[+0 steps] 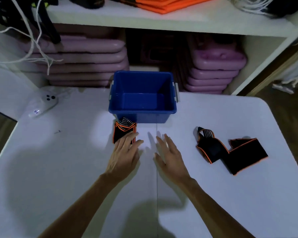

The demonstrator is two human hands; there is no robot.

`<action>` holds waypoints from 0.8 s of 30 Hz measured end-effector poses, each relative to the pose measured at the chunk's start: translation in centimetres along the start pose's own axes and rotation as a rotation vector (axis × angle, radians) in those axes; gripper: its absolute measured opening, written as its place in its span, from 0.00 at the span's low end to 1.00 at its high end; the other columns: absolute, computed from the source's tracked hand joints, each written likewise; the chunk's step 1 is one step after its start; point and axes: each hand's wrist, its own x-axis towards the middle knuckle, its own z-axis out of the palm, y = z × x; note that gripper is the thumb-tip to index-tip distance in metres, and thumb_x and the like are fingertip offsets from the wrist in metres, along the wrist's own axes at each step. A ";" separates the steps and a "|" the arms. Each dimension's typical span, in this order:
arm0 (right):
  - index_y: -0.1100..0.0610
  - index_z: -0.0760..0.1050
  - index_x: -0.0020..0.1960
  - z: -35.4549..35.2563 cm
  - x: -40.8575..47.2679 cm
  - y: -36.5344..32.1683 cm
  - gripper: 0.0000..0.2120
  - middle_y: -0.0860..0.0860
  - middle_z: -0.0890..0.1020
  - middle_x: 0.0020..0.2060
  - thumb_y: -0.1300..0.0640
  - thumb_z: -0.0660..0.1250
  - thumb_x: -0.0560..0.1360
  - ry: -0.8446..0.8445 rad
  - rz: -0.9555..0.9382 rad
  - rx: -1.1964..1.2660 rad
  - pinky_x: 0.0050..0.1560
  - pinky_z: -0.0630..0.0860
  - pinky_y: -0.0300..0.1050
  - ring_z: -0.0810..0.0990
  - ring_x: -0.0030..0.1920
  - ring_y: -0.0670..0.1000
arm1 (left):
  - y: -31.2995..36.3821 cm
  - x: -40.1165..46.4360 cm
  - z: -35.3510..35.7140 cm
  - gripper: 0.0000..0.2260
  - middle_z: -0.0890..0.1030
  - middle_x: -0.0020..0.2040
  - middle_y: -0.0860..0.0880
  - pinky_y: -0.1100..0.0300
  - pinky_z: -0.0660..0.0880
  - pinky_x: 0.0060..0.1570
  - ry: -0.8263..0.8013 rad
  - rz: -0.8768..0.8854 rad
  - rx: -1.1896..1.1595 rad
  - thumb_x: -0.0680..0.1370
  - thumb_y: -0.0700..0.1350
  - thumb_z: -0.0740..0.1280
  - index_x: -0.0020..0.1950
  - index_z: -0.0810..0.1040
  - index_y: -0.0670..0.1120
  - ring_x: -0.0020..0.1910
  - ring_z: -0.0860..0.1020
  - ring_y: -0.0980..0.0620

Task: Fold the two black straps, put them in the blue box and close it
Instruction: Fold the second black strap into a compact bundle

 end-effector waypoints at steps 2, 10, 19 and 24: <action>0.40 0.47 0.78 -1.3 -1.5 1.8 0.26 0.46 0.48 0.80 0.43 0.51 0.82 0.060 0.079 -0.003 0.76 0.50 0.48 0.43 0.78 0.46 | 2.3 1.0 1.5 0.13 0.75 0.65 0.42 0.50 0.67 0.65 -0.036 0.062 -0.041 0.77 0.41 0.60 0.60 0.77 0.43 0.66 0.70 0.43; 0.53 0.69 0.71 -8.6 -7.8 9.3 0.20 0.54 0.68 0.71 0.53 0.64 0.80 0.409 0.252 0.003 0.71 0.64 0.47 0.64 0.72 0.53 | 13.6 6.4 7.8 0.16 0.75 0.63 0.44 0.51 0.73 0.59 -0.263 0.293 -0.093 0.78 0.46 0.55 0.63 0.74 0.46 0.62 0.72 0.45; 0.55 0.63 0.75 -11.3 -10.0 15.2 0.29 0.54 0.69 0.70 0.59 0.67 0.76 0.334 0.351 0.088 0.69 0.60 0.42 0.64 0.71 0.54 | 18.5 10.1 13.6 0.25 0.75 0.61 0.46 0.48 0.73 0.59 -0.458 -0.246 -0.557 0.74 0.54 0.66 0.69 0.65 0.48 0.60 0.72 0.45; 0.51 0.57 0.78 -10.7 -9.4 15.7 0.31 0.49 0.71 0.68 0.57 0.63 0.77 0.252 0.385 0.244 0.68 0.62 0.39 0.64 0.69 0.48 | 17.8 11.1 15.0 0.35 0.75 0.60 0.44 0.45 0.72 0.60 -0.581 -0.338 -0.462 0.69 0.45 0.72 0.72 0.60 0.50 0.60 0.72 0.42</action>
